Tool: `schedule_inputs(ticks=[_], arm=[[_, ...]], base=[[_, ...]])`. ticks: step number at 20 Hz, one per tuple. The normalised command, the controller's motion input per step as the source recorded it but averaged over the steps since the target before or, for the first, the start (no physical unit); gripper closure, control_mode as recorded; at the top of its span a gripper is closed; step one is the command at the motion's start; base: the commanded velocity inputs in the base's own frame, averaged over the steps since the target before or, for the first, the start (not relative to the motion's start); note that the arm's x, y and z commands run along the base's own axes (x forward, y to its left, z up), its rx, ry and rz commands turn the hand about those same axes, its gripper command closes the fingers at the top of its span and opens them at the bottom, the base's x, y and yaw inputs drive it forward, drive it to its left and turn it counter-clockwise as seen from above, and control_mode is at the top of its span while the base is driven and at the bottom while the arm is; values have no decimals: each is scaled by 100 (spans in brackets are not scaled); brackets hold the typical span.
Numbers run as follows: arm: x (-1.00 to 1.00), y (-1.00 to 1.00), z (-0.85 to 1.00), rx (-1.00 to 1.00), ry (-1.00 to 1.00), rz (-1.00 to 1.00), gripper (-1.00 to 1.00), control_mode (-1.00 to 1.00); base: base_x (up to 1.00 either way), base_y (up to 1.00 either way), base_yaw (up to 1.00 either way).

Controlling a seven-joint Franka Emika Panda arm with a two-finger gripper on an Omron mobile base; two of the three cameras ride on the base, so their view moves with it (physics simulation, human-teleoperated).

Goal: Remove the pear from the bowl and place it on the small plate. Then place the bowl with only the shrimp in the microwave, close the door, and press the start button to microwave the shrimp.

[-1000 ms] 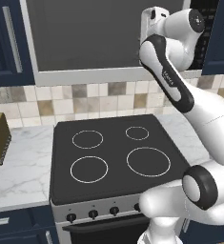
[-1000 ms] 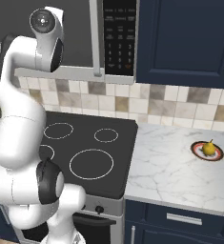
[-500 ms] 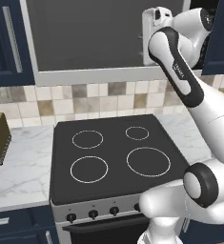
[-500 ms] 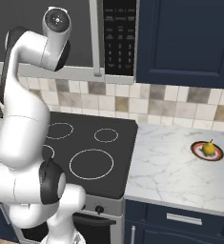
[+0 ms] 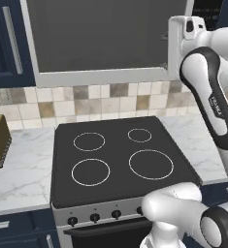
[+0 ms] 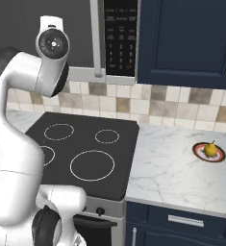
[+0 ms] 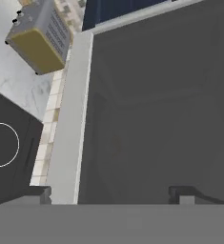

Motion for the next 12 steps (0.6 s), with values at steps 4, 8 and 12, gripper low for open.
schedule_inputs(ticks=[4,8,12], arm=[[-70,-81,-56,2,-1,0,-100,-100],[-46,-86,-48,4,0,0,-100,-100],[-4,-67,-24,6,0,0,-100,-100]], base=[[0,0,0],[0,0,0],[0,0,0]])
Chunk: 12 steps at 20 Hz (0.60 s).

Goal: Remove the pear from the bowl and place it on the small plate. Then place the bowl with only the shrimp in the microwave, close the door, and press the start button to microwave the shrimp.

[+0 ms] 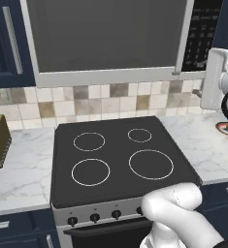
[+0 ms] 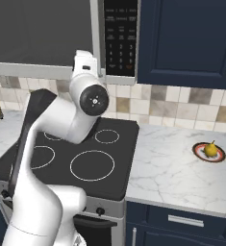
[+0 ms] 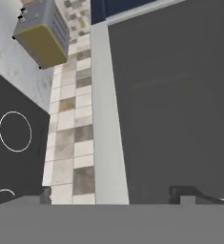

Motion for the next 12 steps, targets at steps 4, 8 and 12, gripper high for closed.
schedule_inputs(ticks=[4,8,12], arm=[[13,-45,-1,6,0,0,-100,-100],[23,-39,0,3,2,0,-100,-100],[41,-21,-8,1,10,0,-100,-100]], base=[[0,0,0],[0,0,0],[0,0,0]])
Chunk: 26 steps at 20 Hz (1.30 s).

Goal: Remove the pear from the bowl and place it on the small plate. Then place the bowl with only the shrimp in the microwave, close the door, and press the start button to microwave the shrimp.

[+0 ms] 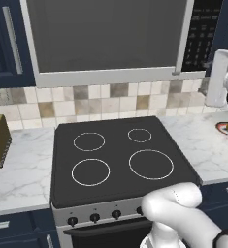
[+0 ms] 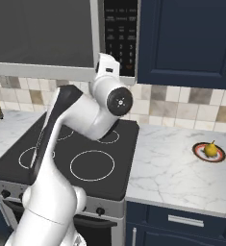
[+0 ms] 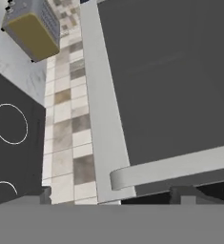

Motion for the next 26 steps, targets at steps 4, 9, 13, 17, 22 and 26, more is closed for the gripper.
schedule_inputs(ticks=[4,9,13,17,22,26], arm=[[53,-16,-11,0,11,0,-100,-100],[53,-6,-13,0,11,0,-100,-100],[52,-2,-13,0,10,0,-100,-100],[50,-7,-10,0,6,0,-100,-100],[41,-18,-1,2,2,0,-100,-100],[45,-11,-9,1,2,0,-100,-100]], base=[[0,0,0],[0,0,0],[0,0,0],[0,0,0],[0,0,0],[0,0,0]])
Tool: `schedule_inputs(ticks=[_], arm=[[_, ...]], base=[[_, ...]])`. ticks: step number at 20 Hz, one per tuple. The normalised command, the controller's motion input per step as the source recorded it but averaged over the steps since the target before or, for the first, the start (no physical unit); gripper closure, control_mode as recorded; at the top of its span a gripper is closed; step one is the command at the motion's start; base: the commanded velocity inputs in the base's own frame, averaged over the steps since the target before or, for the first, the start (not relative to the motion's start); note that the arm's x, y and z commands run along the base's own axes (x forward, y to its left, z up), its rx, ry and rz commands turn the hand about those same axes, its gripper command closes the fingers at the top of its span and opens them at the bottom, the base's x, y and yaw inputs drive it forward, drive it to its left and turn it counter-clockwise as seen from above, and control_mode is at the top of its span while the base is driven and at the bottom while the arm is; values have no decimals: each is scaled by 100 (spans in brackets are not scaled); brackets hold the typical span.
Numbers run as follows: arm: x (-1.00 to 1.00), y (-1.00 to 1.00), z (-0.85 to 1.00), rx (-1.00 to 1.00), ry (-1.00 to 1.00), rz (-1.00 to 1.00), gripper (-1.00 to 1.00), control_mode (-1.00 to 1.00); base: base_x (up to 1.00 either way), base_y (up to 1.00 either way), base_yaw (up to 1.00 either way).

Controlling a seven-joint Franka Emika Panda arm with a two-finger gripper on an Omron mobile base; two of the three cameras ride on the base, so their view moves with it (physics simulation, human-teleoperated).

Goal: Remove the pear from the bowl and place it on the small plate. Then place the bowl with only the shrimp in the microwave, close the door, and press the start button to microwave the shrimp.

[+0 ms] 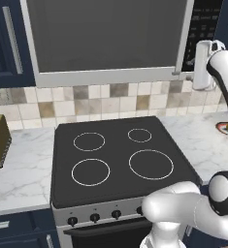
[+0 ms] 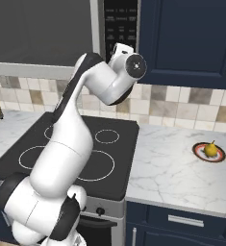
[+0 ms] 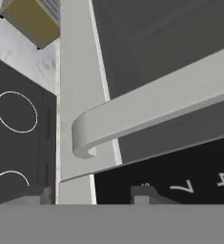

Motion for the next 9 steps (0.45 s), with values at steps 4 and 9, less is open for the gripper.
schedule_inputs(ticks=[4,9], arm=[[42,-4,-17,0,2,0,-100,-100],[26,0,-18,0,0,0,-100,-100]], base=[[0,0,0],[0,0,0]])
